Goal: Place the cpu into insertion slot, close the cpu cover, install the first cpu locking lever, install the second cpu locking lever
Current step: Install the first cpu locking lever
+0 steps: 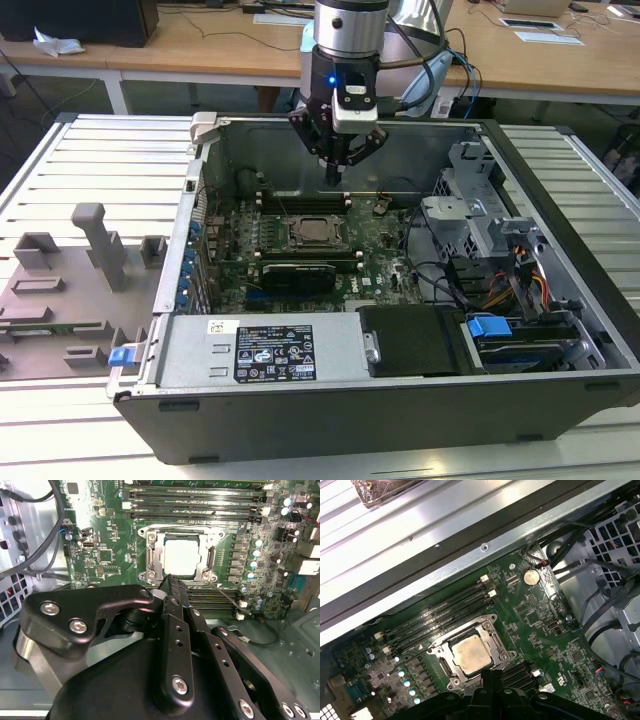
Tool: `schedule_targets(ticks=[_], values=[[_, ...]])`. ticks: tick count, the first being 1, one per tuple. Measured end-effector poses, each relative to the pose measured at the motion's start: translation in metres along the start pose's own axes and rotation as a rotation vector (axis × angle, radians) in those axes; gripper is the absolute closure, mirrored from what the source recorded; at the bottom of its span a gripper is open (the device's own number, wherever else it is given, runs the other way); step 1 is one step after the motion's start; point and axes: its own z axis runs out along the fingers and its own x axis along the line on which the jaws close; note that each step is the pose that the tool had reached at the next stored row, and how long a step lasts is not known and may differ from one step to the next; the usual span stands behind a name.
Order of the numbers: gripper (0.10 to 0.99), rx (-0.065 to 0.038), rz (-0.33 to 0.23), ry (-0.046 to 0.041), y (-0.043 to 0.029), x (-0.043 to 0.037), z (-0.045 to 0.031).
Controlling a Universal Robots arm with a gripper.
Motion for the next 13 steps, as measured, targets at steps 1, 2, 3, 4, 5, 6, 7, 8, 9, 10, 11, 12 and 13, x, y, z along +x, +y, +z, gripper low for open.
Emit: schedule_targets(ticks=[1, 2, 3, 4, 5, 6, 7, 8, 9, 10, 11, 12, 13], values=[[0.98, 0.0, -0.005, -0.0002, 0.0, 0.0, 0.0], [0.98, 0.0, -0.012, -0.0006, 0.0, 0.0, 0.0], [0.98, 0.0, -0.017, -0.0008, 0.0, 0.0, 0.0], [0.98, -0.001, -0.021, -0.001, 0.0, 0.0, 0.0], [0.98, -0.001, -0.026, -0.0012, 0.0, 0.0, 0.0], [0.98, -0.001, -0.031, -0.0015, 0.0, 0.0, 0.0], [0.98, -0.001, -0.04, -0.0019, 0.0, 0.0, 0.0], [0.98, -0.001, -0.046, -0.0022, 0.0, 0.0, 0.0], [0.98, -0.001, -0.05, -0.0024, 0.0, 0.0, 0.0], [0.98, -0.002, -0.057, -0.0027, 0.0, 0.0, 0.0], [0.98, -0.002, -0.062, -0.003, 0.0, 0.0, 0.0], [0.98, -0.002, -0.066, -0.0031, 0.0, 0.0, 0.0], [0.98, -0.002, -0.075, -0.0035, 0.0, 0.0, 0.0]])
